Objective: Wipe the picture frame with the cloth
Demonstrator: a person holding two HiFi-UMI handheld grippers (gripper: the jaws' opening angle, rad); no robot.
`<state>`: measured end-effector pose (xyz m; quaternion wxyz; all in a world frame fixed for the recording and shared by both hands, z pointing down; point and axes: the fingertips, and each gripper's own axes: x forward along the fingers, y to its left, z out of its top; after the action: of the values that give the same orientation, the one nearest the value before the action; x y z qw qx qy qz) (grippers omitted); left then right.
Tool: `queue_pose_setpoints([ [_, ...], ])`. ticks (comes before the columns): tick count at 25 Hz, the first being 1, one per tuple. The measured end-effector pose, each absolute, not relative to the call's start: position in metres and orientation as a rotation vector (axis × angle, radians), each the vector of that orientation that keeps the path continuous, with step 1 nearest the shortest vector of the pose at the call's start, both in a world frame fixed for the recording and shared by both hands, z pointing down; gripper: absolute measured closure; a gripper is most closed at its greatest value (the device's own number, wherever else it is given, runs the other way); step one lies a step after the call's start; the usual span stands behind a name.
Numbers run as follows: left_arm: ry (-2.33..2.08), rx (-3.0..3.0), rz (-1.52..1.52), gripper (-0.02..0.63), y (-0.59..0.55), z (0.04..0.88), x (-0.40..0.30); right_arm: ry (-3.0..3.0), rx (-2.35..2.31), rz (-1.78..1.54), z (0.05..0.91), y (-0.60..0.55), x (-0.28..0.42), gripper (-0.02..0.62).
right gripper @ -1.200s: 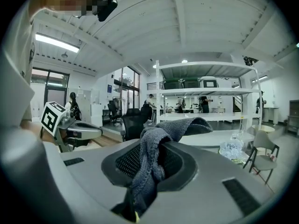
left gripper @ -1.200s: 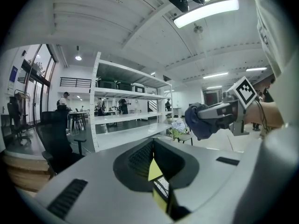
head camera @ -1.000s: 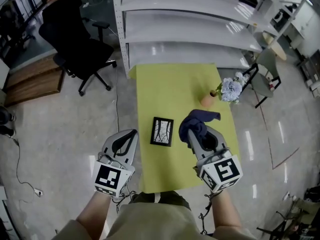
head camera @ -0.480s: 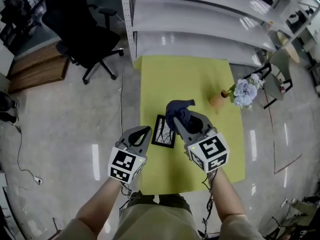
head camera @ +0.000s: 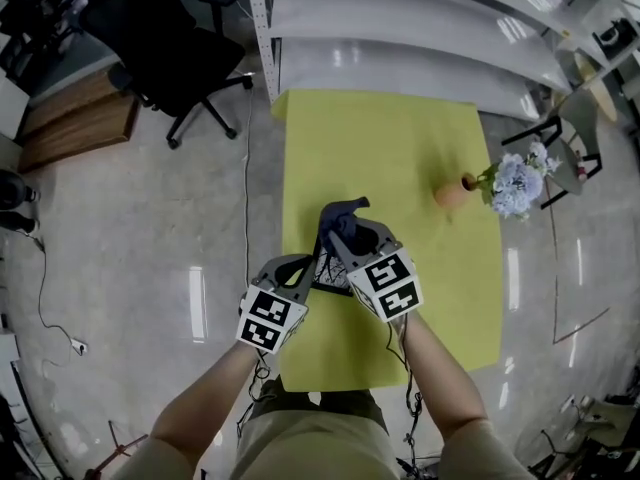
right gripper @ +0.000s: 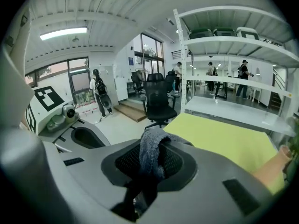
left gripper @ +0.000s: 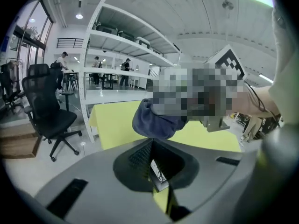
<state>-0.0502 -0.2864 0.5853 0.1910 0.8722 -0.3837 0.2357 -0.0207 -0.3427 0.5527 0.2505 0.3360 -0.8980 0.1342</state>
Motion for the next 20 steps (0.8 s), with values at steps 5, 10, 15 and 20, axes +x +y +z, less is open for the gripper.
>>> queue_pose_setpoints([
  [5, -1.038, 2.412, 0.717, 0.600, -0.290, 0.620, -0.045, -2.397, 0.879, 0.422, 0.605, -0.348, -0.028, 0.518],
  [10, -0.993, 2.343, 0.780, 0.600, -0.289, 0.650, -0.045, -2.333, 0.823, 0.443, 0.647, -0.344, -0.037, 0.518],
  [15, -0.952, 2.301, 0.841, 0.600, -0.285, 0.670, -0.049, -2.258, 0.804, 0.412, 0.669, -0.339, -0.030, 0.520],
  [20, -0.916, 2.284, 0.883, 0.599, -0.282, 0.677, -0.045, -2.155, 0.789, 0.371, 0.675, -0.336, -0.009, 0.520],
])
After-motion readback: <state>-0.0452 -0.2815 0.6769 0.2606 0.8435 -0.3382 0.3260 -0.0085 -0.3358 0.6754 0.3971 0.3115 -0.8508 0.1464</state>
